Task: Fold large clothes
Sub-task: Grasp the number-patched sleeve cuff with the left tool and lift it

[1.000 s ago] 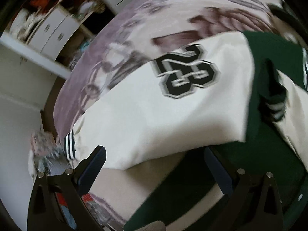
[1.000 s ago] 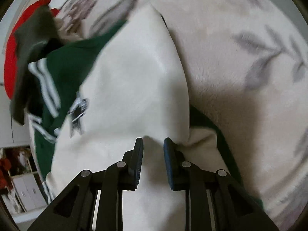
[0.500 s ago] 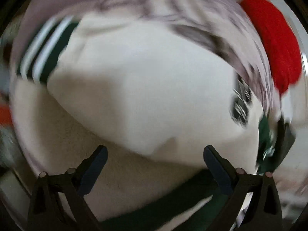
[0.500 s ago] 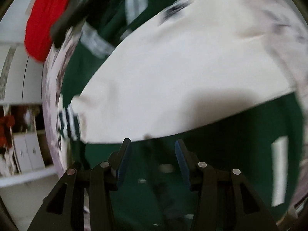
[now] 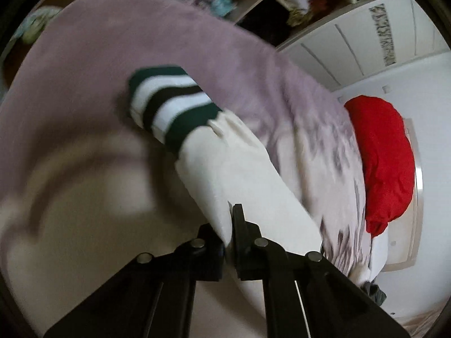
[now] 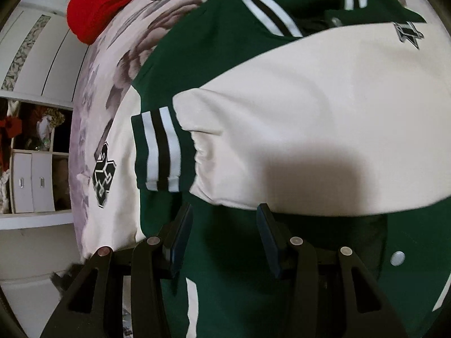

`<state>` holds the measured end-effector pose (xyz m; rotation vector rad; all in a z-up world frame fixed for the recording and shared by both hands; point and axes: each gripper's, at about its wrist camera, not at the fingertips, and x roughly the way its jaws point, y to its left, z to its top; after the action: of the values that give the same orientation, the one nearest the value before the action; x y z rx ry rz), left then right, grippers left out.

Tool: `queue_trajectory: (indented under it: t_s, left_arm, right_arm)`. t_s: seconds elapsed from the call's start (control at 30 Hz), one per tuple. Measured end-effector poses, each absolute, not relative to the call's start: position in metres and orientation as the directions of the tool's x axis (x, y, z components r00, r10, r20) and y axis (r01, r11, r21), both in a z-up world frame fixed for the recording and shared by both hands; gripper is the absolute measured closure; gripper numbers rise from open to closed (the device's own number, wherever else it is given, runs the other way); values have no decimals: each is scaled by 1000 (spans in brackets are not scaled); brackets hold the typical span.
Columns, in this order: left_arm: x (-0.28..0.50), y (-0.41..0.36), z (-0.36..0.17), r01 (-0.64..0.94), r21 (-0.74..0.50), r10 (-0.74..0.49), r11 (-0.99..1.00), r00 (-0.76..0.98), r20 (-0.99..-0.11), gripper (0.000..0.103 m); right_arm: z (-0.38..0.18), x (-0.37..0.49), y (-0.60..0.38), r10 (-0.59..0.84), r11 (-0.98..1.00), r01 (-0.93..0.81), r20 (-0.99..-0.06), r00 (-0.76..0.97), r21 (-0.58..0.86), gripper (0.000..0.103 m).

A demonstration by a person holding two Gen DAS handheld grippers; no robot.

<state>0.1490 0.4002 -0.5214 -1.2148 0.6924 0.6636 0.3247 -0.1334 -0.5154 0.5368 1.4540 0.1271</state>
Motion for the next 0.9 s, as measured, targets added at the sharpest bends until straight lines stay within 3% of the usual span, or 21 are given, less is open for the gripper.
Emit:
queue_trajectory:
  t_s: [0.2, 0.27, 0.3, 0.33, 0.4, 0.47, 0.53, 0.63, 0.67, 0.7, 0.73, 0.8, 0.9]
  left_arm:
    - [198, 432, -557, -759, -590, -39, 276, 605, -796, 98]
    - [204, 435, -564, -741, -624, -114, 250, 617, -779, 88]
    - [202, 433, -571, -721, -657, -154, 222, 639, -753, 68]
    - [202, 431, -578, -692, -699, -186, 184, 673, -716, 55]
    - [201, 431, -578, -670, -725, -168, 158, 705, -689, 53]
    - [205, 428, -576, -673, -720, -146, 169, 705, -694, 53]
    - [211, 424, -574, -681, -710, -118, 178, 702, -703, 53]
    - [214, 421, -567, -697, -683, -94, 218, 682, -726, 53]
    - [216, 421, -564, -700, -675, -89, 232, 676, -732, 53]
    - [215, 424, -564, -702, -669, -88, 243, 671, -736, 53]
    - [216, 423, -562, -703, -661, -87, 262, 665, -742, 53]
    - [218, 426, -561, -702, -653, -83, 283, 661, -746, 53]
    - [225, 426, -558, -704, -636, -73, 317, 650, -756, 53]
  right_arm:
    - [-516, 334, -124, 393, 878, 240, -910, 132, 414, 54]
    - [-510, 336, -122, 387, 882, 230, -911, 144, 411, 54]
    - [-506, 337, -120, 381, 886, 221, -912, 152, 407, 54]
    - [-503, 339, -118, 374, 891, 213, -914, 157, 401, 54]
    - [-496, 344, -109, 334, 915, 182, -929, 159, 360, 45]
    - [-490, 350, -95, 315, 933, 121, -932, 179, 339, 43]
    - [-490, 361, -73, 279, 954, 63, -942, 185, 294, 32]
    - [-517, 383, -43, 198, 978, 32, -972, 128, 204, 31]
    - [-525, 389, -37, 151, 986, 48, -981, 120, 158, 43]
    - [-528, 394, -30, 113, 991, 52, -983, 144, 121, 73]
    - [-526, 398, -21, 98, 994, 33, -982, 160, 105, 88]
    - [-509, 402, 4, 98, 995, -44, -974, 203, 91, 97]
    - [-517, 402, 17, 115, 990, -100, -977, 181, 98, 97]
